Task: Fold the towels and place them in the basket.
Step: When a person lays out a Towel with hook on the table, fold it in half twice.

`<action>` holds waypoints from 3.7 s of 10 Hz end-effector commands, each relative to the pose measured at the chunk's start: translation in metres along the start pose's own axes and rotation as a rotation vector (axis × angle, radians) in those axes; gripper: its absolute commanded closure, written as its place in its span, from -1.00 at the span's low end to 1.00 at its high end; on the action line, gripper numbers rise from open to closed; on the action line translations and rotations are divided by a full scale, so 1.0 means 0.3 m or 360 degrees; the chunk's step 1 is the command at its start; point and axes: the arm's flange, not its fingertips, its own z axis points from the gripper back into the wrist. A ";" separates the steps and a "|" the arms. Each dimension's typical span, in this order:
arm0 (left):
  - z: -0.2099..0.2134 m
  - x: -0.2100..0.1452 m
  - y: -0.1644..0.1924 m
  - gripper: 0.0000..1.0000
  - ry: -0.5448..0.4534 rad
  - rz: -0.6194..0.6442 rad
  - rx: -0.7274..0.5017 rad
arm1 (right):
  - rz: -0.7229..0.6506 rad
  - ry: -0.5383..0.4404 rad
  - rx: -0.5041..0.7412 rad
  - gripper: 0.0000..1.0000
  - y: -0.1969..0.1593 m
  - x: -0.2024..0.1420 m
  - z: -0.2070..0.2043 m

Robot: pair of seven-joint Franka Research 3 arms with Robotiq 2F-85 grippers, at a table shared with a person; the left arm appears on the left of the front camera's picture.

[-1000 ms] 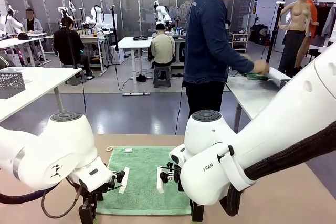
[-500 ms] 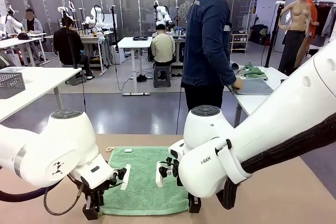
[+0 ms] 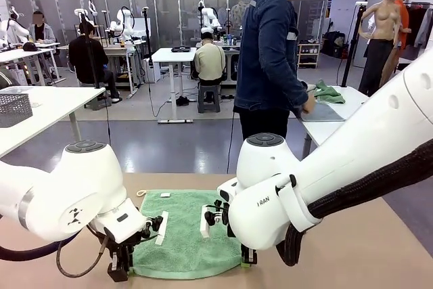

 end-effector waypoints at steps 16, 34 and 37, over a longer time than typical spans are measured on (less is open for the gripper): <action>0.437 0.023 -0.027 1.00 -0.0101 -0.0051 0.0064 | -0.0120 -0.0127 0.0050 1.00 -0.099 0.041 0.366; 0.297 0.026 0.455 0.77 -0.0102 0.0068 -0.0096 | -0.0438 -0.0113 0.0333 0.93 -0.541 0.054 0.194; 0.245 0.034 0.526 0.77 -0.0188 0.0100 -0.0207 | -0.0546 -0.0123 0.0420 0.93 -0.560 0.033 0.122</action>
